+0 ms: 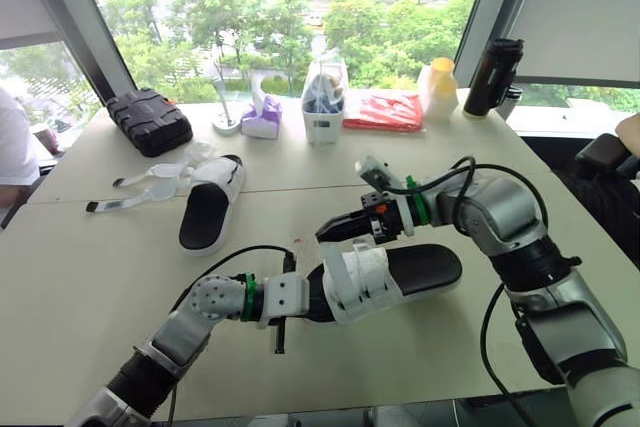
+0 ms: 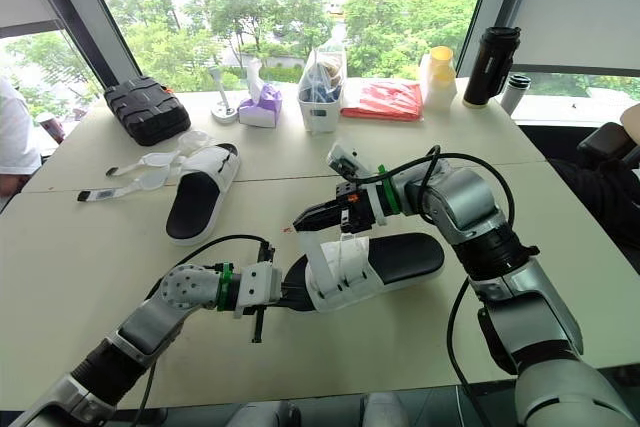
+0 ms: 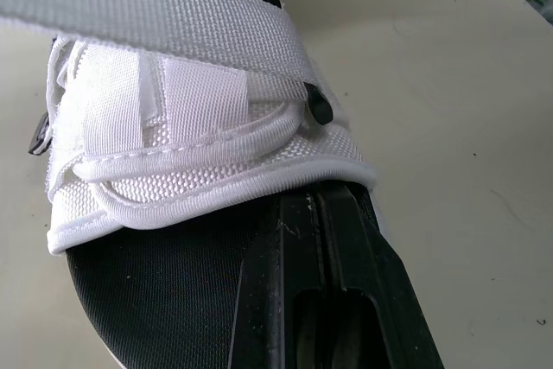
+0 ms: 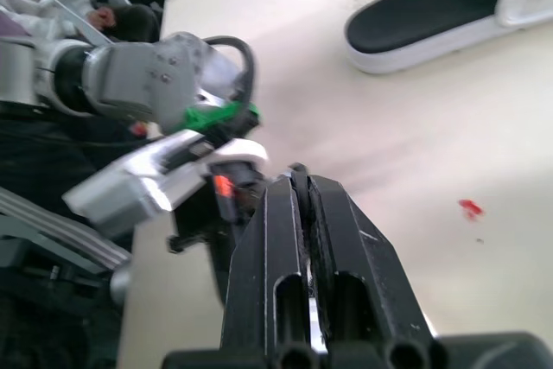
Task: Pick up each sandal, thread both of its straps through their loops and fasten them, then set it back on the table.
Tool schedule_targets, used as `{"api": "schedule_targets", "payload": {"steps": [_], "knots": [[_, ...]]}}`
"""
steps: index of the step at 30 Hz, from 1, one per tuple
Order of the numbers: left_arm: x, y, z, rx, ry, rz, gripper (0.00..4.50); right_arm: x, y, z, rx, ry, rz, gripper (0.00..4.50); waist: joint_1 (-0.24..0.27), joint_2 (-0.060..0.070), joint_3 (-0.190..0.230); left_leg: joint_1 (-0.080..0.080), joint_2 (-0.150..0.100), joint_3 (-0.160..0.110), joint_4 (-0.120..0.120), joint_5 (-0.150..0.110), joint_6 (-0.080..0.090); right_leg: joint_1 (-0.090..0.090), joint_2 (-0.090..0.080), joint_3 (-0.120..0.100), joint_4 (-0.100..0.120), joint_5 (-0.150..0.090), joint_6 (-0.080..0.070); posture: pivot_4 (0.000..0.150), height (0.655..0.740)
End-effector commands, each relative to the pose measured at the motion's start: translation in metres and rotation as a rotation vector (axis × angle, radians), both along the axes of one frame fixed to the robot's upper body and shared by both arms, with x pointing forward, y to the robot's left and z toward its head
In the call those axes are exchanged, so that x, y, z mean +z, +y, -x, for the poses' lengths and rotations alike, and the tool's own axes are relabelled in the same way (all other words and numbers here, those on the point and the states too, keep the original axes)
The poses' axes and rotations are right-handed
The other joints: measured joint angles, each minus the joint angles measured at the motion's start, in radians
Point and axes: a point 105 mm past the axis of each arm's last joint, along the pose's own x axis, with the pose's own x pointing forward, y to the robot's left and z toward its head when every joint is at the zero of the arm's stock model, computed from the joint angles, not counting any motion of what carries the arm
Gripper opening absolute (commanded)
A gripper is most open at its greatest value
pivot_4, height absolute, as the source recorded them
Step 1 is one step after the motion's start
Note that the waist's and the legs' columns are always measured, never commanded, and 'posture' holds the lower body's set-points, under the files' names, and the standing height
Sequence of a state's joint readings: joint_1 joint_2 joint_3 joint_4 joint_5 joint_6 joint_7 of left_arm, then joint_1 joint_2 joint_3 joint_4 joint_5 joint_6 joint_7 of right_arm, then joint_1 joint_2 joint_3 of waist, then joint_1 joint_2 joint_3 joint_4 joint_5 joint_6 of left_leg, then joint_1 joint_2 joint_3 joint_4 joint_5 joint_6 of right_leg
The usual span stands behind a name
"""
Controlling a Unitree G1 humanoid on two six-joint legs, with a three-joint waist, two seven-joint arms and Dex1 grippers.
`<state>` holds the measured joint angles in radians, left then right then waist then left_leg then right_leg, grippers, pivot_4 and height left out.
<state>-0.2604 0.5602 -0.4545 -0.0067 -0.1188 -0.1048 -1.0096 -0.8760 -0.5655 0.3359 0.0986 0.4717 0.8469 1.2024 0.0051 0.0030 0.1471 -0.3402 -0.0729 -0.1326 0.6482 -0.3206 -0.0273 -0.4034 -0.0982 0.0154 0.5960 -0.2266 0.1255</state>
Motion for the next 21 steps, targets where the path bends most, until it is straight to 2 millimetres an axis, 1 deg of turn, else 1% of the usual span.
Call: {"api": "schedule_targets", "payload": {"steps": [1,6,8,11,13,15,18,19,20,21], "knots": [[-0.093,0.041,0.037,0.039,0.276,-0.349,0.00,0.010,-0.002,-0.018,-0.030,-0.117,0.002,0.04,-0.001,0.000,0.000,0.000,0.000,0.000,0.000,0.000,0.000,0.000,0.000,0.000,0.000,0.000,0.000,0.150,0.7400],[-0.093,0.042,0.038,0.043,0.279,-0.346,0.00,-0.011,-0.011,-0.033,-0.080,-0.125,0.060,0.04,-0.003,0.001,-0.001,0.001,0.000,0.000,0.000,0.000,0.000,0.000,0.000,0.000,0.000,0.000,0.000,0.150,0.7400],[-0.093,0.042,0.038,0.047,0.281,-0.343,0.00,-0.024,-0.013,-0.036,-0.088,-0.130,0.099,0.04,-0.004,0.001,-0.001,0.001,0.000,0.000,0.000,0.000,0.000,0.000,0.000,0.000,0.000,0.000,0.000,0.150,0.7400],[-0.092,0.042,0.039,0.050,0.283,-0.341,0.00,-0.036,-0.014,-0.040,-0.098,-0.139,0.131,0.04,-0.012,0.002,-0.002,0.002,0.000,0.000,0.000,0.000,0.000,0.001,0.000,0.000,0.001,0.000,0.000,0.150,0.7400],[-0.092,0.042,0.039,0.052,0.285,-0.338,0.00,-0.050,-0.017,-0.046,-0.124,-0.156,0.195,0.04,-0.017,0.003,-0.007,0.002,0.000,0.000,0.000,0.000,0.000,0.001,0.000,0.000,0.001,0.000,0.000,0.150,0.7400],[-0.092,0.041,0.039,0.054,0.286,-0.335,0.00,-0.061,-0.019,-0.047,-0.115,-0.167,0.243,0.04,-0.018,0.003,-0.009,0.003,0.000,0.000,0.000,0.000,0.000,0.001,0.001,0.000,0.001,0.000,0.000,0.150,0.7400],[-0.092,0.041,0.039,0.058,0.286,-0.332,0.00,-0.069,-0.016,-0.042,-0.068,-0.167,0.271,0.04,-0.019,0.003,-0.015,0.004,0.000,0.000,0.000,0.000,0.000,0.002,0.001,0.000,0.001,0.000,0.000,0.150,0.7400],[-0.092,0.041,0.038,0.060,0.286,-0.331,0.00,-0.070,-0.015,-0.042,-0.067,-0.164,0.269,0.64,-0.019,0.003,-0.016,0.005,0.000,-0.001,0.000,0.000,0.000,0.003,0.001,0.000,0.001,0.000,0.000,0.150,0.7400],[-0.092,0.041,0.038,0.061,0.286,-0.331,0.00,-0.072,-0.015,-0.042,-0.060,-0.186,0.282,0.99,-0.019,0.003,-0.016,0.006,0.000,-0.001,0.000,0.000,0.000,0.003,0.001,0.000,0.001,-0.001,0.001,0.150,0.7400],[-0.092,0.040,0.038,0.062,0.286,-0.330,0.00,-0.074,-0.015,-0.044,-0.057,-0.230,0.302,1.46,-0.019,0.003,-0.016,0.006,0.000,-0.001,0.000,0.000,0.000,0.003,0.001,0.000,0.001,-0.001,0.001,0.150,0.7400]]}}
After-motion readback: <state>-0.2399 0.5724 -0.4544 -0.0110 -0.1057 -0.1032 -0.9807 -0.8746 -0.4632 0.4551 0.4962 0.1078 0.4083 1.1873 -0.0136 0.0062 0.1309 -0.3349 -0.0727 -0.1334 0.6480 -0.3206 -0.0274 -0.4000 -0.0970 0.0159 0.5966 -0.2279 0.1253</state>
